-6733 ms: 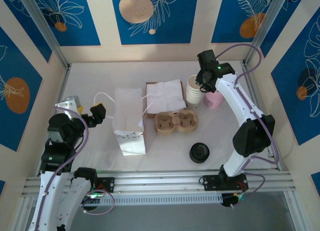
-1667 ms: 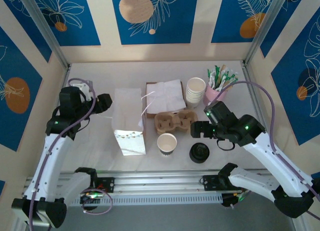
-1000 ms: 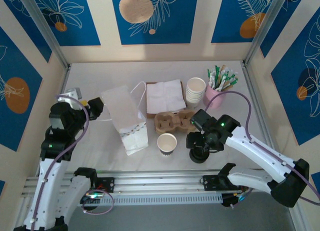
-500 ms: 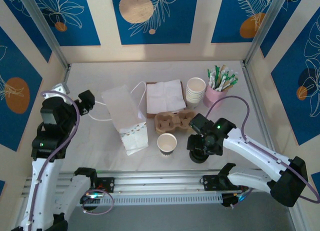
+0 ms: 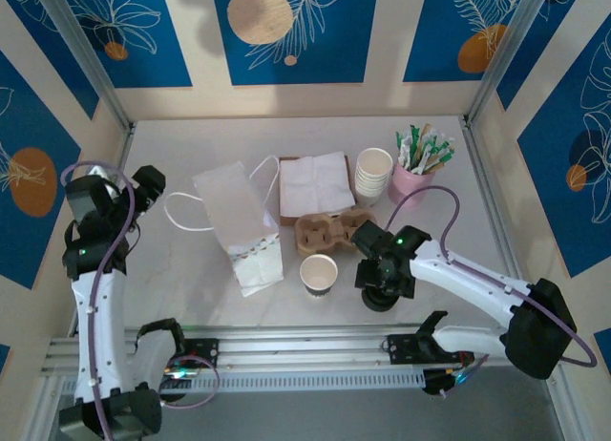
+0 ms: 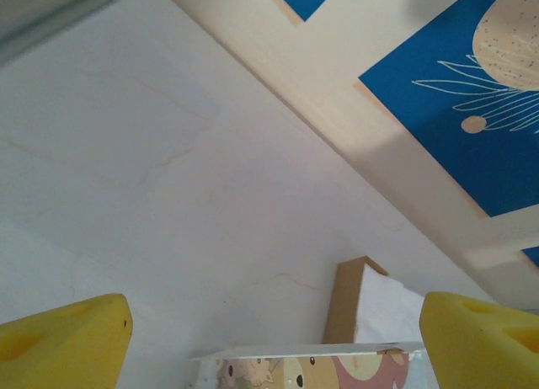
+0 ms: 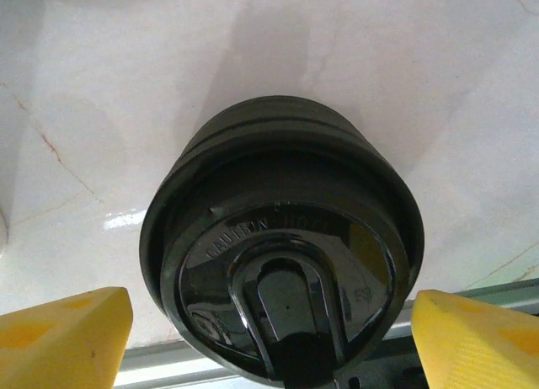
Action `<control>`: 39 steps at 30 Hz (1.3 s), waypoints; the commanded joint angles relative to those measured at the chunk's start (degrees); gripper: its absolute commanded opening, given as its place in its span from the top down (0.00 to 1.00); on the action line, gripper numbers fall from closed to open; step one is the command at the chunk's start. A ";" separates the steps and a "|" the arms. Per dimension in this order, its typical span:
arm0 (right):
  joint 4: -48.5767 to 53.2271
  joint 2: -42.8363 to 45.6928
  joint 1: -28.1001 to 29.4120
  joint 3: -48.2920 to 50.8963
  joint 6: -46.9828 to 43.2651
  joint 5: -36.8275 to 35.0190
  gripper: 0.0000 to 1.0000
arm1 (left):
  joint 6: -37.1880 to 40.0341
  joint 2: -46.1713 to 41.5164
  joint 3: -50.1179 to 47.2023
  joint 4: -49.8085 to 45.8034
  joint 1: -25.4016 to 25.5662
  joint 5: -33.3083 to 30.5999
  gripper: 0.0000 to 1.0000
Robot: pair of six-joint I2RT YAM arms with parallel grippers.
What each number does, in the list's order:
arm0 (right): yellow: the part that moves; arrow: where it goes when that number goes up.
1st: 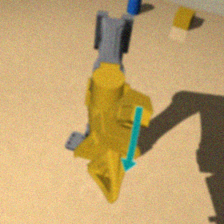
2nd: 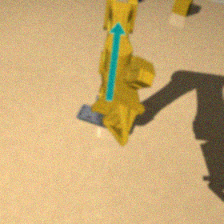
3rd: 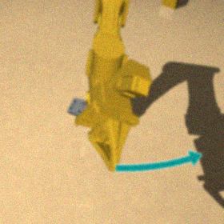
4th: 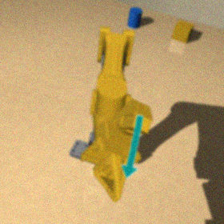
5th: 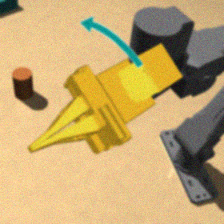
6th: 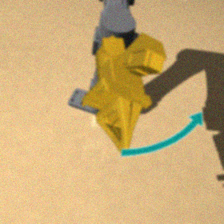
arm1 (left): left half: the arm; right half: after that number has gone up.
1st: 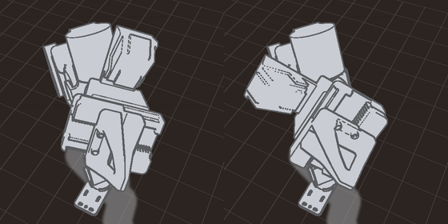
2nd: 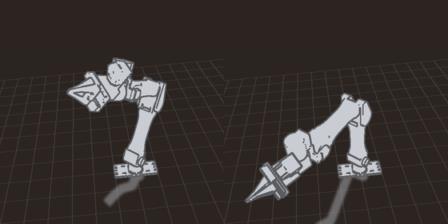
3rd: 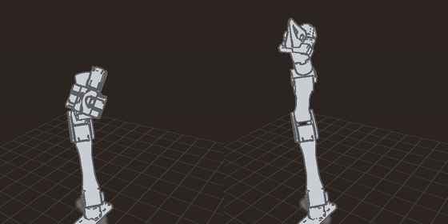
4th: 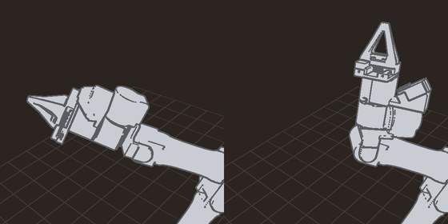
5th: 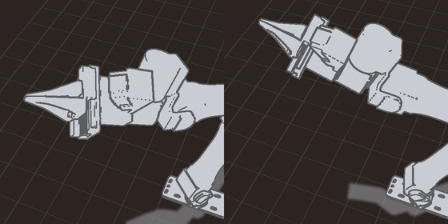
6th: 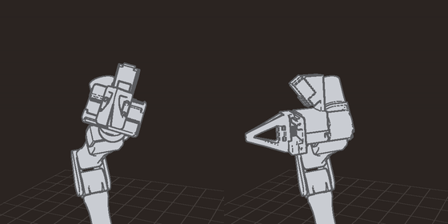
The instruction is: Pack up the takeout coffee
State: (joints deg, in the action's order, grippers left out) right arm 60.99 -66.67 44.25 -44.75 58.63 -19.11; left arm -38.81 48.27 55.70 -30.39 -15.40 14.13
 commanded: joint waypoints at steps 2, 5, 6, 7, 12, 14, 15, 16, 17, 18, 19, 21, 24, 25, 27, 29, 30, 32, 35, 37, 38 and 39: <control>0.73 -1.55 1.48 -0.12 2.43 -2.49 0.14 | -2.30 0.72 -4.49 4.53 -1.66 9.01 0.14; 1.82 -2.55 2.22 -0.59 3.32 -4.14 0.14 | -0.55 1.47 -7.82 5.78 -1.65 10.75 0.18; 1.98 -2.69 2.25 -0.76 3.42 -4.18 0.14 | 0.15 1.55 -8.78 6.11 -1.65 10.97 0.20; 2.03 -2.76 2.38 -0.86 3.51 -4.30 0.14 | 0.72 1.54 -9.87 6.86 -1.65 11.57 0.21; 1.20 -2.83 2.26 -0.27 4.88 -4.28 0.16 | 0.67 3.21 -12.81 10.61 -1.73 16.39 0.21; 0.57 -2.68 2.20 0.00 5.52 -3.92 0.18 | 0.49 4.14 -12.40 10.83 -1.82 17.37 0.21; 0.05 -2.38 2.24 0.11 5.66 -3.71 0.18 | 0.36 4.73 -12.20 11.28 -1.82 18.67 0.21; -0.37 -2.15 2.16 0.24 5.87 -3.64 0.18 | 0.14 5.42 -12.04 12.11 -1.83 20.49 0.21; -0.72 -1.95 2.16 0.32 5.97 -3.48 0.18 | -0.23 6.17 -11.82 12.79 -1.83 21.94 0.21; -1.31 -1.80 2.13 0.55 5.97 -3.20 0.18 | -0.68 7.02 -11.54 13.27 -1.83 23.22 0.21; -1.93 -1.66 2.07 0.72 5.88 -2.86 0.17 | -1.23 7.84 -11.41 14.03 -1.85 24.26 0.21; -2.52 -2.01 1.98 0.85 5.80 -2.40 0.18 | -1.77 8.97 -11.23 15.00 -1.83 25.27 0.22; -2.37 -2.41 1.98 0.81 5.79 -2.47 0.18 | -1.24 9.81 -11.31 15.10 -1.83 26.22 0.23; -2.29 -2.49 1.87 0.99 5.92 -2.66 0.18 | -0.98 9.91 -11.45 14.94 -1.75 26.56 0.23; -2.21 -2.40 1.89 1.07 5.97 -2.61 0.18 | -1.00 10.00 -11.87 14.87 -1.81 26.65 0.23; -2.11 -2.41 1.89 1.24 6.06 -2.60 0.18 | -1.46 10.41 -12.11 15.37 -1.74 27.19 0.24; -2.18 -2.32 1.89 1.25 6.06 -2.61 0.18 | -1.63 10.75 -12.23 15.74 -1.66 27.83 0.24; -2.37 -2.28 1.85 1.45 5.97 -2.36 0.18 | -1.91 11.30 -12.44 16.03 -1.56 28.66 0.24; -2.22 -2.49 1.89 1.69 6.03 -2.34 0.17 | -0.98 11.51 -12.72 14.82 -1.49 28.63 0.25; -1.89 -2.41 1.89 1.90 6.40 -2.69 0.17 | -0.36 10.87 -13.02 14.23 -1.48 27.88 0.25; -1.83 -2.23 1.89 1.99 6.49 -2.78 0.17 | -0.03 10.42 -13.15 13.99 -1.47 27.43 0.25; -1.84 -2.08 1.89 2.04 6.50 -2.85 0.17 | 0.69 9.89 -13.18 13.35 -1.39 26.60 0.25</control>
State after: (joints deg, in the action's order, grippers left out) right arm 58.02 -69.21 46.17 -43.81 63.31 -21.82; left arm -39.92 59.57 43.22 -15.90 -16.49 40.47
